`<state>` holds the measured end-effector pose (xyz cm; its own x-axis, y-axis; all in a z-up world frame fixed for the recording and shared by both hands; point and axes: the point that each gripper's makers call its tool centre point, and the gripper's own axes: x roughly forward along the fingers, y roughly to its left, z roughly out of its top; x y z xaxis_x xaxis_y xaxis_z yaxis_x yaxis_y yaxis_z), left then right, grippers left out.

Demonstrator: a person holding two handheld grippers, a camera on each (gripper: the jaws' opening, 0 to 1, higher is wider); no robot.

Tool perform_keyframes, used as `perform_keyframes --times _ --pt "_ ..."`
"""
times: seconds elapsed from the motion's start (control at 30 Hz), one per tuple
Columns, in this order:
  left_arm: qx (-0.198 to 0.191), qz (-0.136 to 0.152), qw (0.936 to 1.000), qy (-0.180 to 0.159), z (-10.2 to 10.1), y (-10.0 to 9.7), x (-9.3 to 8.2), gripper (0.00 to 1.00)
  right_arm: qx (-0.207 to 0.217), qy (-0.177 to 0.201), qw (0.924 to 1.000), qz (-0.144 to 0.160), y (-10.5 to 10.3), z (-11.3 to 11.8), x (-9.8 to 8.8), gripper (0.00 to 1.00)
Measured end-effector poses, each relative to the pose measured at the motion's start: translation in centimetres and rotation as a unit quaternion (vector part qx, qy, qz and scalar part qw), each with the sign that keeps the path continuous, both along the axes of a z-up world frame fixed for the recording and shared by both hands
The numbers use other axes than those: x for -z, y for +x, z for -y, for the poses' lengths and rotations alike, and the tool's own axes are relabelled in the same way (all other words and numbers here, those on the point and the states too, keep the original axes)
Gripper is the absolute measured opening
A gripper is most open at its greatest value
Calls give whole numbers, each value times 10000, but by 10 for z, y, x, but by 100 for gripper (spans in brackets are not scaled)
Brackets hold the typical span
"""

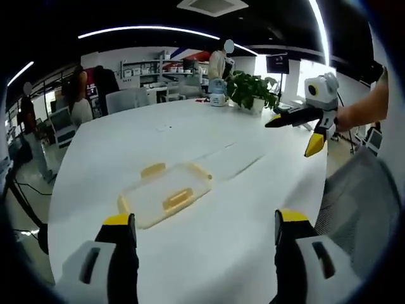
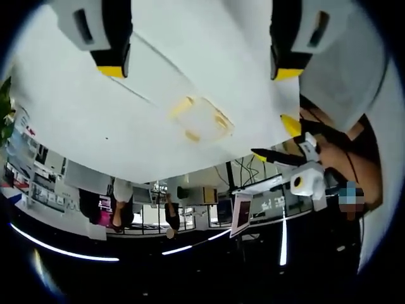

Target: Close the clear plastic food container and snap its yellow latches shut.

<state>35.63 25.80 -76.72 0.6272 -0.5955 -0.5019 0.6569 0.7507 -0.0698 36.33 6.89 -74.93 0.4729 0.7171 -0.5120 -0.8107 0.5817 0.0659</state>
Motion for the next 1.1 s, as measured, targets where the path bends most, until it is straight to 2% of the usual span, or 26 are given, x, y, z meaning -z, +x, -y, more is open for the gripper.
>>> perform_keyframes --times 1.1 --pt "145 9 9997 182 -26 40 7 86 -373 -204 9991 88 40 -36 -6 88"
